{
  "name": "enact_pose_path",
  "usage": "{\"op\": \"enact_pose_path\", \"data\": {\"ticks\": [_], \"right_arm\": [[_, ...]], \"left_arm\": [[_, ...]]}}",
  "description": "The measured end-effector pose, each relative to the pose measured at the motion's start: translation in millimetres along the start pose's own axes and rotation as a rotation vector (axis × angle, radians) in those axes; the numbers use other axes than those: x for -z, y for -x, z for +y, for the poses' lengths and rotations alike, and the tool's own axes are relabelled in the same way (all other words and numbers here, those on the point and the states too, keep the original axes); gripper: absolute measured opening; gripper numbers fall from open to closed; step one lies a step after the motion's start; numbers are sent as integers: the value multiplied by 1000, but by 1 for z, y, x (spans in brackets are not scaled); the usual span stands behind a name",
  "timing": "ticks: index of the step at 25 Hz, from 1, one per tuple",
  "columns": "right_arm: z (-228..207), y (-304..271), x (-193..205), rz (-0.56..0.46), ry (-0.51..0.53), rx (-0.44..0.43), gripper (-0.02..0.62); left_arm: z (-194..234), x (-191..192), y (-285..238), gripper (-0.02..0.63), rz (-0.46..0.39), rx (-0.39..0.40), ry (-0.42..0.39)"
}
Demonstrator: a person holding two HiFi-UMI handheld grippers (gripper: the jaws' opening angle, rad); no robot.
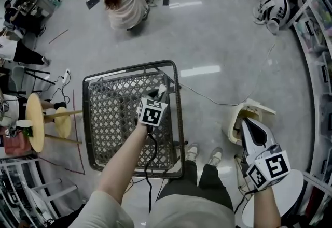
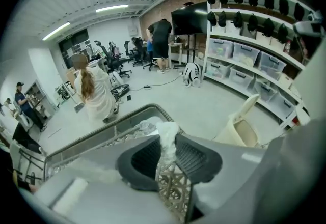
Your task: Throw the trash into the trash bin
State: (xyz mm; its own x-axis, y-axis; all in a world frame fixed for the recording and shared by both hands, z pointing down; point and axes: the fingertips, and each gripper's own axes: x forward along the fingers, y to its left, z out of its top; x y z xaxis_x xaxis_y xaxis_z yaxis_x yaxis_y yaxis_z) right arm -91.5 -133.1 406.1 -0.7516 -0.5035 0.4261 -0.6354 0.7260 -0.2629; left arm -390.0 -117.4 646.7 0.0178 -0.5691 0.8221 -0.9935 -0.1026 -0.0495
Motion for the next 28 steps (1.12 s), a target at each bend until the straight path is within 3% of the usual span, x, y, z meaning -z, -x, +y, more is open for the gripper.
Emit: {"op": "enact_pose_path", "data": {"ticks": [8, 12, 18, 28], "right_arm": [[-57, 56, -13, -72, -16, 106, 3], [-85, 96, -6, -95, -46, 195, 3], [-127, 144, 26, -89, -96, 290, 3], [-188, 186, 97, -46, -194, 389, 3]], "left_arm": [[-78, -68, 34, 91, -75, 70, -128], [-147, -87, 43, 89, -100, 166, -224], [-254, -94, 35, 86, -112, 289, -313], [-404, -72, -21, 84, -32, 447, -454]]}}
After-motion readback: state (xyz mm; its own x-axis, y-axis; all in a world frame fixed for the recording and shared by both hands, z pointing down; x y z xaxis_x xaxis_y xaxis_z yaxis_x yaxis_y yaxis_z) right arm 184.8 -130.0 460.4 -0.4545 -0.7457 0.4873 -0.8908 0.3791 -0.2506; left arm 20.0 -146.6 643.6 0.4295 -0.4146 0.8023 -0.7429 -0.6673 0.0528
